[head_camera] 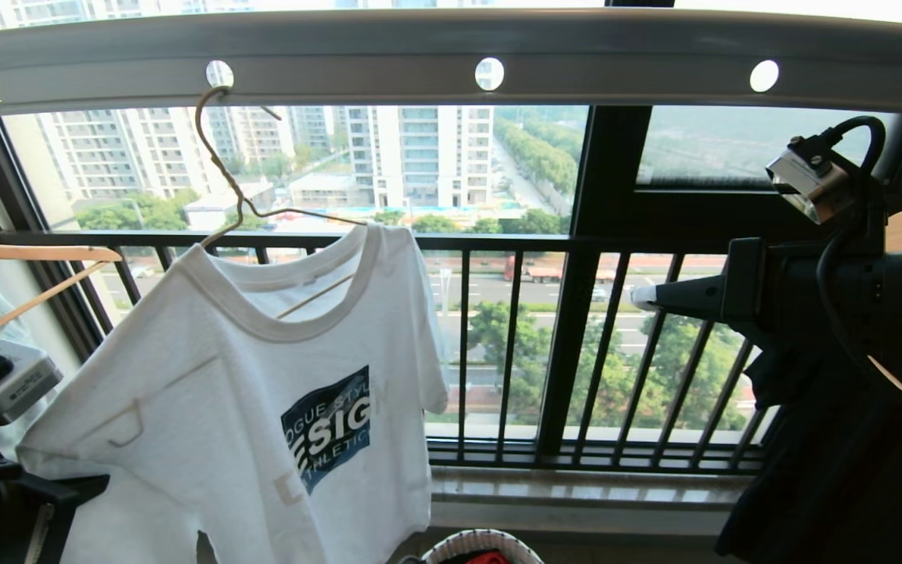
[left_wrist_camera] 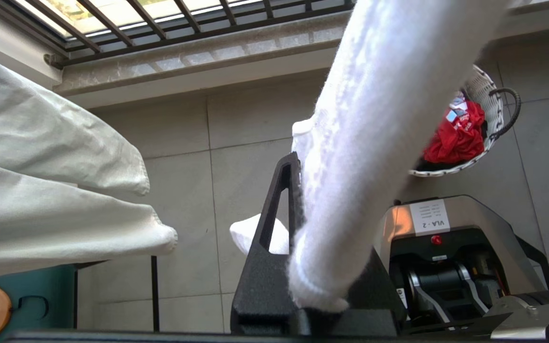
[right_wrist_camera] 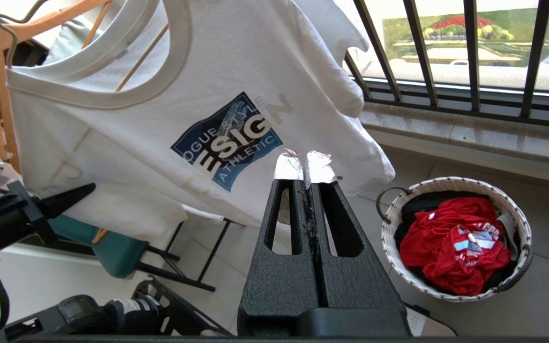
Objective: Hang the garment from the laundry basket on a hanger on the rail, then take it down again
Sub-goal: Take the clothes off the clothes rack
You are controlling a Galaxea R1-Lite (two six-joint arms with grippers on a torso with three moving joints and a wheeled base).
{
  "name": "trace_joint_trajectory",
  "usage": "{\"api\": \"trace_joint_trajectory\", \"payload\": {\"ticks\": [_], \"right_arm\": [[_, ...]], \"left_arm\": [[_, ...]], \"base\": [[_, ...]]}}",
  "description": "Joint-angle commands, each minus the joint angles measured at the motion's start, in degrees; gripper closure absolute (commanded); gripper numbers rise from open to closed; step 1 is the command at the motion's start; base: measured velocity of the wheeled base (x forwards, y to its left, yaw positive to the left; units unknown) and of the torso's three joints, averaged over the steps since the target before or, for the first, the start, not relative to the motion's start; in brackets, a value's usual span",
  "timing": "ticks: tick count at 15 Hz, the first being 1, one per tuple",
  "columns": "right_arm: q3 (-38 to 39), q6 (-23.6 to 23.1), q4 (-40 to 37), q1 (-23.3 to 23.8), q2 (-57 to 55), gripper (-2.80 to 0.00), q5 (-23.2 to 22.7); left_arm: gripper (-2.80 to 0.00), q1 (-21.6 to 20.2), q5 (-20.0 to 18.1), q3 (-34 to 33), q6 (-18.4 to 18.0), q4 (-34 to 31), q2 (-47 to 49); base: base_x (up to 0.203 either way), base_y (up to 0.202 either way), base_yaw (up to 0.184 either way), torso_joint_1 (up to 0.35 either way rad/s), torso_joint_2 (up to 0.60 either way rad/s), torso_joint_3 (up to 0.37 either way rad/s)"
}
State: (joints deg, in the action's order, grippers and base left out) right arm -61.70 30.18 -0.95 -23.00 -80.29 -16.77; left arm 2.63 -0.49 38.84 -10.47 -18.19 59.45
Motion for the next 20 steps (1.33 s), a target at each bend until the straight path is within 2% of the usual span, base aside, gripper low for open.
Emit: {"api": "trace_joint_trajectory", "payload": {"ticks": [1,6,9,13,16,20], "right_arm": [[0.0,0.2,0.0,0.0,-0.1,0.0,-0.1],[0.0,0.1,0.0,0.0,-0.1,0.0,0.0],[0.0,0.2,0.0,0.0,-0.1,0.0,0.0],[0.0,0.1,0.0,0.0,-0.1,0.0,0.0],[0.0,0.2,0.0,0.0,0.0,0.0,0.0],[0.0,0.1,0.0,0.0,0.0,0.0,0.0]], "left_arm": [[0.0,0.0,-0.1,-0.1,0.0,-0.1,-0.7],[0.0,0.0,0.0,-0.2,-0.1,-0.1,-1.4],[0.0,0.0,0.0,-3.7,-0.2,-0.1,-2.1],[0.0,0.0,0.1,-4.4,-0.2,-0.1,-2.6],[0.0,0.0,0.1,-7.4,-0.2,0.1,-3.5],[0.0,0.0,0.1,-6.5,-0.3,0.1,-3.9]], "base": [[0.0,0.0,0.0,0.0,0.0,0.0],[0.0,0.0,0.0,0.0,0.0,0.0],[0.0,0.0,0.0,0.0,0.0,0.0],[0.0,0.0,0.0,0.0,0.0,0.0],[0.0,0.0,0.0,0.0,0.0,0.0],[0.0,0.0,0.0,0.0,0.0,0.0]]}}
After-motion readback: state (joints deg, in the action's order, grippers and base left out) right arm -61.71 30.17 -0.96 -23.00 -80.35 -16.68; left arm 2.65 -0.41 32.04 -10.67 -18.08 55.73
